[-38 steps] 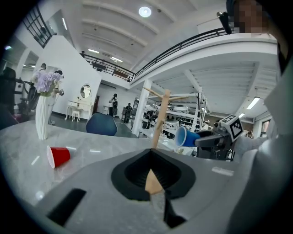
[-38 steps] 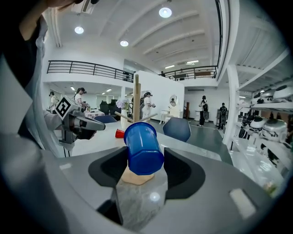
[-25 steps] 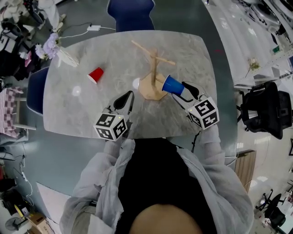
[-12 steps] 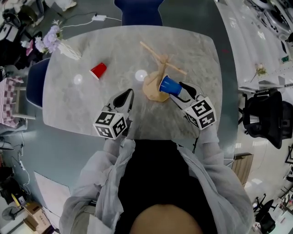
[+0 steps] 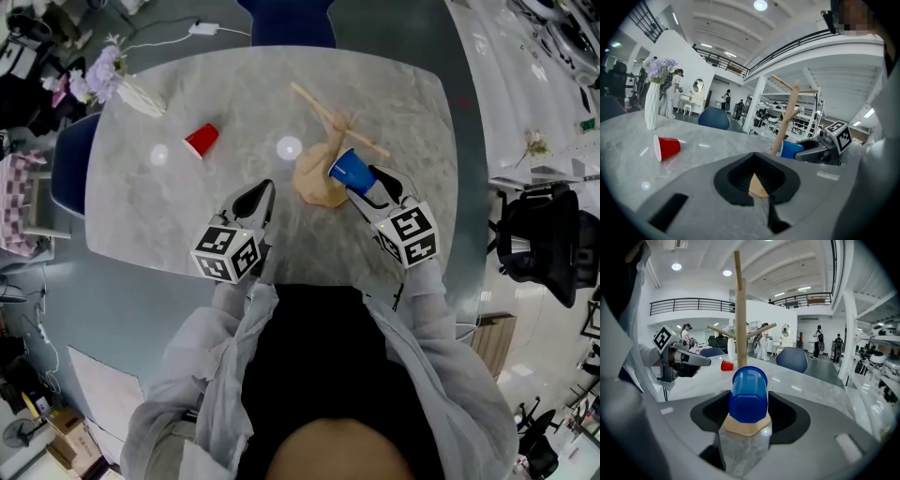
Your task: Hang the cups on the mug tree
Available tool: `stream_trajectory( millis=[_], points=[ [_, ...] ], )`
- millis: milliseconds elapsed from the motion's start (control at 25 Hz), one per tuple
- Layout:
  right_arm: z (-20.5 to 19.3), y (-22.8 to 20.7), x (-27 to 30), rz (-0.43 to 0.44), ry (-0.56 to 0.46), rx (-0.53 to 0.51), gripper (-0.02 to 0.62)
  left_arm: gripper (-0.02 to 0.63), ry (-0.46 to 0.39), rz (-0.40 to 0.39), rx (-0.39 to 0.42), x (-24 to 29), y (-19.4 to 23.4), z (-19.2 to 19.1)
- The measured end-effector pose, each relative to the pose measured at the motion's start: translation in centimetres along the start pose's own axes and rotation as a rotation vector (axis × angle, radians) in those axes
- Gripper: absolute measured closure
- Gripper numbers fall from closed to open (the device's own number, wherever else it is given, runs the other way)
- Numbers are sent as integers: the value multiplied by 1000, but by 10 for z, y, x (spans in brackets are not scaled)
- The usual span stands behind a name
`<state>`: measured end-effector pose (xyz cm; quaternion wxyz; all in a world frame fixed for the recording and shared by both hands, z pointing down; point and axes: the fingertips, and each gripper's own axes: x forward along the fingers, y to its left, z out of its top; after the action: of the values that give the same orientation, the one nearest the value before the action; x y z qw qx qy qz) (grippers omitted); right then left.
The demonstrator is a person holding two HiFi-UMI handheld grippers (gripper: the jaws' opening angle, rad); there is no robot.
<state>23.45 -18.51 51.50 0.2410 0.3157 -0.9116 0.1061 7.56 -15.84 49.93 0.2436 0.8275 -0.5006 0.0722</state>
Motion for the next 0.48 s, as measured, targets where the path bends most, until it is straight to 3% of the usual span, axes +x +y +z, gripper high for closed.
stream_trajectory(
  millis=[120,320,480],
  points=[
    [3,-1,-3,-11,-18,13,328,606,-8,2,0,-2,0,1],
    [10,-1,-15,-25,-57,42,245,606,-28,3,-1,-8,-2,3],
    [14,1,-30,-51,-87,50,242,606,-42,0,2,-17,-6,3]
  ],
)
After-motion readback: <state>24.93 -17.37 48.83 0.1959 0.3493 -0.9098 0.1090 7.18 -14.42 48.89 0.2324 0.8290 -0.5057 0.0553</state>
